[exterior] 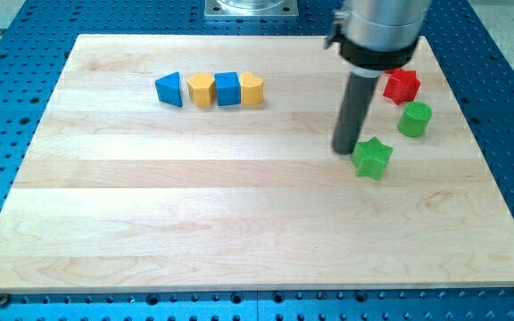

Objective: Add the green star in the vertical line of blocks

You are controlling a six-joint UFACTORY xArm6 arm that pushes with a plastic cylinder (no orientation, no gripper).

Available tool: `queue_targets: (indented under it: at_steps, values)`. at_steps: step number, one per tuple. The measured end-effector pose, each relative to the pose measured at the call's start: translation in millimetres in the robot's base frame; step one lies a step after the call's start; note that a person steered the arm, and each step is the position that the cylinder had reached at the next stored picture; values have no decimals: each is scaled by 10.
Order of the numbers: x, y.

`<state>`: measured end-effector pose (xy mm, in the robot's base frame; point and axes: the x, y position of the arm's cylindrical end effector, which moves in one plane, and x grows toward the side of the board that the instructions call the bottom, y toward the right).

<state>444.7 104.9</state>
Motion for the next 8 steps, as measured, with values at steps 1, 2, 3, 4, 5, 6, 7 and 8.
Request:
queue_targets:
  at_steps: [1,2,3,4,5,6,7,8]
  values:
    - [332,-68]
    - [177,399]
    - [134,535]
    - [134,646]
    - [138,831]
    - [400,831]
    - [866,724]
    - [1149,698]
